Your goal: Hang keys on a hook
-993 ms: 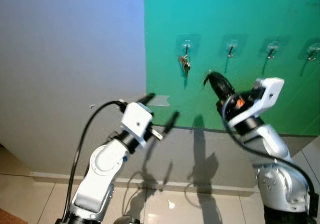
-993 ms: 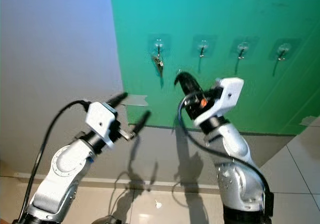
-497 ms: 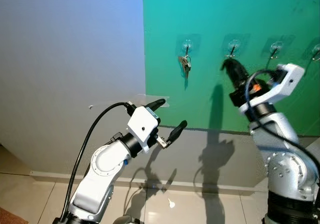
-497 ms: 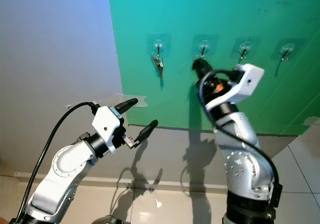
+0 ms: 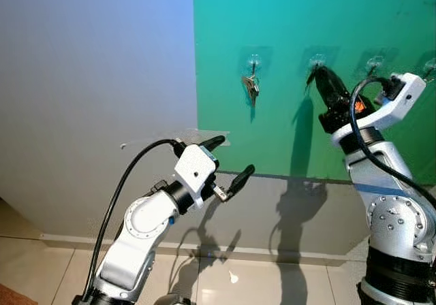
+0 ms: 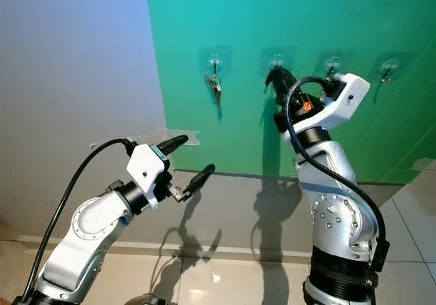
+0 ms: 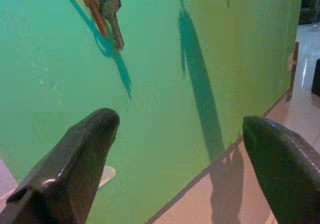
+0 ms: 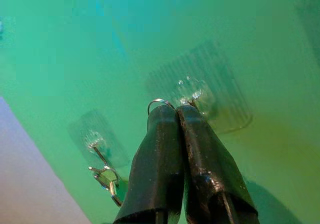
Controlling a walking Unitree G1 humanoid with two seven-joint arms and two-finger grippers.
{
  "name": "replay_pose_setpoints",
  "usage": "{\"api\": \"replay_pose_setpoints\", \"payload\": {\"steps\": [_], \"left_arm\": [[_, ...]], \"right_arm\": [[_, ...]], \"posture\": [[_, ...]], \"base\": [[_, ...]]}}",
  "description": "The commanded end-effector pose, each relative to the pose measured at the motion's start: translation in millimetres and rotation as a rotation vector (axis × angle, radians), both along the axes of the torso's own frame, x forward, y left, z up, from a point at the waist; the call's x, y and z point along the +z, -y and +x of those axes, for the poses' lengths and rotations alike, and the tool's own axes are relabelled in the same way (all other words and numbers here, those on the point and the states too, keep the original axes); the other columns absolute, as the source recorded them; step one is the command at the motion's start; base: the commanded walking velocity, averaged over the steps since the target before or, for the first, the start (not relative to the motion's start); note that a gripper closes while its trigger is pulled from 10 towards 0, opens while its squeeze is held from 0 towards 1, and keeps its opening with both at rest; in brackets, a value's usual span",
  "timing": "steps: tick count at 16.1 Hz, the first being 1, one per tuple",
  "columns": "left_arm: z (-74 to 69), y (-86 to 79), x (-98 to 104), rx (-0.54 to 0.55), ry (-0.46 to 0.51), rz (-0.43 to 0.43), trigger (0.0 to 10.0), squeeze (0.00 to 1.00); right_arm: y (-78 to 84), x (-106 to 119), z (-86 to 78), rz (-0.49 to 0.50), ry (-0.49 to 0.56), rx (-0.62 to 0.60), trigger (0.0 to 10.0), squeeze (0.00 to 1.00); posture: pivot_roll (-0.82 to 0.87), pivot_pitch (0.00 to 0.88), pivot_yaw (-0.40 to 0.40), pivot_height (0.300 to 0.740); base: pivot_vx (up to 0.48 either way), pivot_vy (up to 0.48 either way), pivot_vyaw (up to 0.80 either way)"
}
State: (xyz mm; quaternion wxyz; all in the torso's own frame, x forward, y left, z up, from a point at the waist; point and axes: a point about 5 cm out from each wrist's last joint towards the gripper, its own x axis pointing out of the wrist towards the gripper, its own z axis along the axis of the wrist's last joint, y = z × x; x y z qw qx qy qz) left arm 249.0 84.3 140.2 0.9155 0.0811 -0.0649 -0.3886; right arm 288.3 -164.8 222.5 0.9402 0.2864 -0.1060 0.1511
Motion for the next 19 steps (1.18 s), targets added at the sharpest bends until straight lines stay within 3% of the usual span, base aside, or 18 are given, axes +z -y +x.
{"api": "replay_pose_setpoints", "payload": {"steps": [1, 5, 11, 17, 18, 19], "left_arm": [[1.0, 1.2, 8.2, -0.011, 0.031, -0.003, 10.0, 0.0], [0.7, 1.3, 8.5, -0.014, 0.03, -0.003, 10.0, 0.0], [1.1, 2.4, 8.3, -0.017, 0.029, -0.004, 10.0, 0.0], [2.2, 3.3, 9.2, -0.014, 0.037, 0.0, 10.0, 0.0], [2.2, 3.6, 10.0, -0.011, 0.045, -0.003, 10.0, 0.0], [1.9, 3.8, 10.8, -0.012, 0.049, -0.01, 10.0, 0.0]], "right_arm": [[5.1, -2.1, 4.6, 0.028, -0.037, -0.026, 10.0, 0.0], [7.2, -12.1, 5.8, 0.044, -0.114, -0.026, 10.0, 0.0], [19.3, -27.5, 9.0, 0.184, -0.249, -0.1, 10.0, 0.0], [13.5, -35.5, 7.8, 0.146, -0.302, -0.059, 10.0, 0.0], [13.0, -35.5, 7.7, 0.137, -0.299, -0.057, 10.0, 1.0], [13.5, -34.9, 7.7, 0.149, -0.294, -0.057, 10.0, 1.0]], "posture": [[-0.05, 0.0, -0.016, 0.718], [-0.05, 0.0, -0.018, 0.718], [-0.05, 0.0, -0.02, 0.718], [-0.05, 0.0, -0.021, 0.718], [-0.05, 0.0, -0.024, 0.718], [-0.05, 0.0, -0.024, 0.718]], "base": [[0.0, 0.0, 0.0], [0.0, 0.0, 0.0], [0.0, 0.0, 0.0], [0.0, 0.0, 0.0], [0.0, 0.0, 0.0], [0.0, 0.0, 0.0]]}}
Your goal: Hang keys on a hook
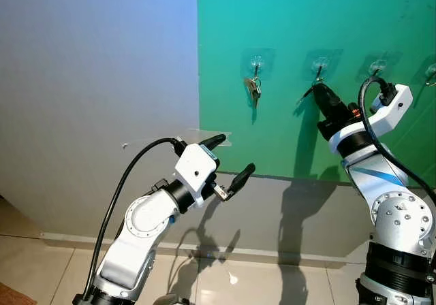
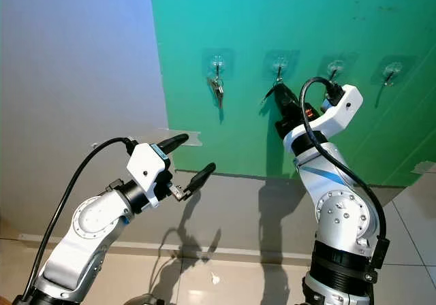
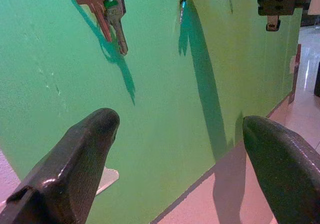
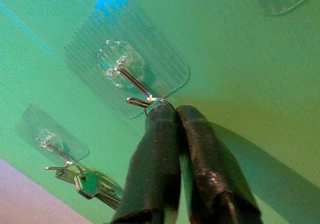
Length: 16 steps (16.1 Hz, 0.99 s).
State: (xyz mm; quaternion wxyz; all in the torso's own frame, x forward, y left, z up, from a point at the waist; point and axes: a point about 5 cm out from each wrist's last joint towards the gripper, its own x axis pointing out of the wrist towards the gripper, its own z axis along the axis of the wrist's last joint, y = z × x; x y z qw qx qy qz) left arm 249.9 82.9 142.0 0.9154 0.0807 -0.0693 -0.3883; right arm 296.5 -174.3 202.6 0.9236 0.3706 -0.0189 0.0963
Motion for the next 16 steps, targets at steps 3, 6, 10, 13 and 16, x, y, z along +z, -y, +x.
{"api": "replay_pose_setpoints", "payload": {"steps": [3, 6, 10, 13, 16], "left_arm": [[-0.7, 3.5, 12.0, -0.029, 0.047, -0.029, 10.0, 0.0], [-1.4, 2.1, 12.3, -0.034, 0.046, -0.029, 10.0, 0.0], [2.1, 0.5, 13.4, -0.026, 0.042, -0.038, 10.0, 0.0], [3.2, 0.8, 14.3, -0.026, 0.045, -0.04, 10.0, 0.0], [3.4, 0.4, 14.9, -0.017, 0.048, -0.039, 10.0, 0.0]], "right_arm": [[4.3, -15.5, -1.8, -0.004, -0.073, -0.024, 10.0, 1.0], [0.6, -22.4, -8.3, -0.007, -0.088, -0.024, 10.0, 1.0], [-14.0, -20.4, -21.4, -0.01, -0.002, 0.071, 10.0, 0.0], [-17.1, -13.3, -24.7, 0.0, 0.081, 0.077, 10.0, 0.0], [-15.8, -9.3, -26.0, 0.006, 0.119, 0.071, 10.0, 0.0]], "posture": [[-0.05, 0.0, -0.019, 0.718], [-0.05, 0.0, -0.01, 0.718], [-0.06, 0.0, 0.012, 0.718], [-0.06, 0.0, 0.012, 0.718], [-0.05, 0.0, -0.001, 0.718]], "base": [[0.0, 0.0, 0.0], [0.0, 0.0, 0.0], [0.0, 0.0, 0.0], [0.0, 0.0, 0.0], [0.0, 0.0, 0.0]]}}
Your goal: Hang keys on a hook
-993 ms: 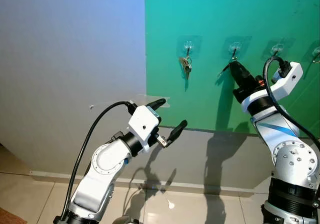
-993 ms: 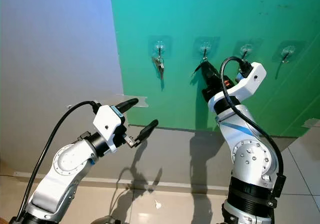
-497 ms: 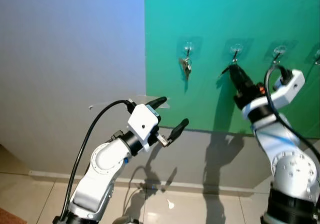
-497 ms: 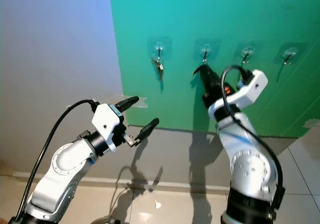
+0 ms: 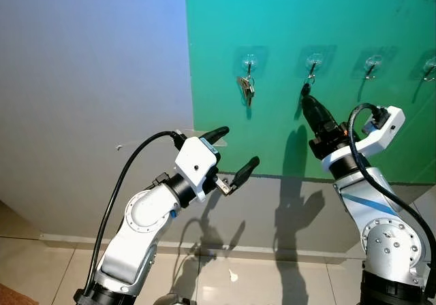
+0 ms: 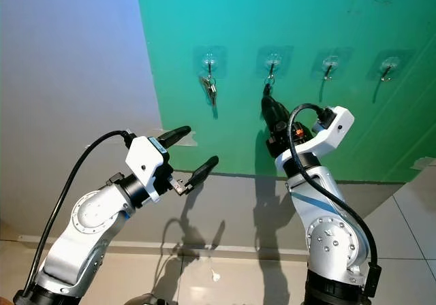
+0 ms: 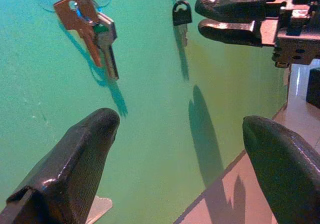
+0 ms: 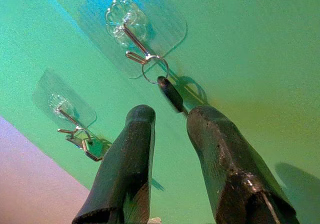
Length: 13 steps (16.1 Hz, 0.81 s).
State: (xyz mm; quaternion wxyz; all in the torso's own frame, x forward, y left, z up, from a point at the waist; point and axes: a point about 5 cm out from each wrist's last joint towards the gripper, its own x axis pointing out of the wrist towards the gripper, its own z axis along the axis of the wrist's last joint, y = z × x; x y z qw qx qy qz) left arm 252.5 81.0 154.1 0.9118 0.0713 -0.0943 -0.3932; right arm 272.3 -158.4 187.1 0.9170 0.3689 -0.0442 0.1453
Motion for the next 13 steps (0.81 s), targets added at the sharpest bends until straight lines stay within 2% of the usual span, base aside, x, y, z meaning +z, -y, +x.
{"api": "replay_pose_setpoints", "payload": {"steps": [1, 3, 4, 6, 7, 11, 13], "left_arm": [[2.1, -2.2, 3.7, 0.023, 0.018, -0.004, 10.0, 0.0], [11.1, -9.3, 3.4, 0.145, 0.013, 0.007, 10.0, 0.0], [17.5, -17.0, 4.0, 0.223, 0.009, 0.001, 10.0, 0.0], [21.9, -24.0, 6.1, 0.264, 0.014, -0.012, 10.0, 0.0], [25.3, -29.2, 9.1, 0.289, 0.029, -0.022, 10.0, 0.0], [32.5, -42.4, 13.3, 0.365, 0.041, -0.025, 10.0, 0.0], [37.0, -56.8, 6.4, 0.456, -0.007, -0.029, 10.0, 0.0]], "right_arm": [[0.3, 7.2, -2.8, 0.001, 0.045, 0.006, 10.0, 0.0], [-2.9, 7.1, -2.6, -0.022, 0.056, 0.012, 10.0, 0.0], [-9.9, 7.8, -2.6, -0.019, 0.05, 0.015, 10.0, 0.0], [-16.5, 9.6, -8.1, -0.002, 0.055, 0.027, 10.0, 0.0], [-19.8, 8.9, -13.9, -0.006, 0.056, 0.033, 10.0, 0.0], [-21.5, 10.5, -21.3, -0.039, 0.054, 0.006, 10.0, 0.0], [-18.3, -9.5, -21.2, -0.223, -0.002, -0.008, 10.0, 0.0]], "posture": [[-0.04, 0.0, -0.012, 0.718], [-0.04, 0.0, -0.026, 0.718], [-0.05, 0.0, -0.01, 0.718], [-0.05, 0.0, 0.009, 0.718], [-0.07, 0.0, 0.039, 0.718], [-0.1, 0.0, 0.054, 0.718], [-0.07, 0.0, 0.037, 0.718]], "base": [[0.0, 0.0, 0.0], [0.0, 0.0, 0.0], [0.0, 0.0, 0.0], [0.0, 0.0, -0.23], [0.0, 0.0, -0.8], [0.0, 0.0, -0.8], [0.0, 0.0, -0.8]]}}
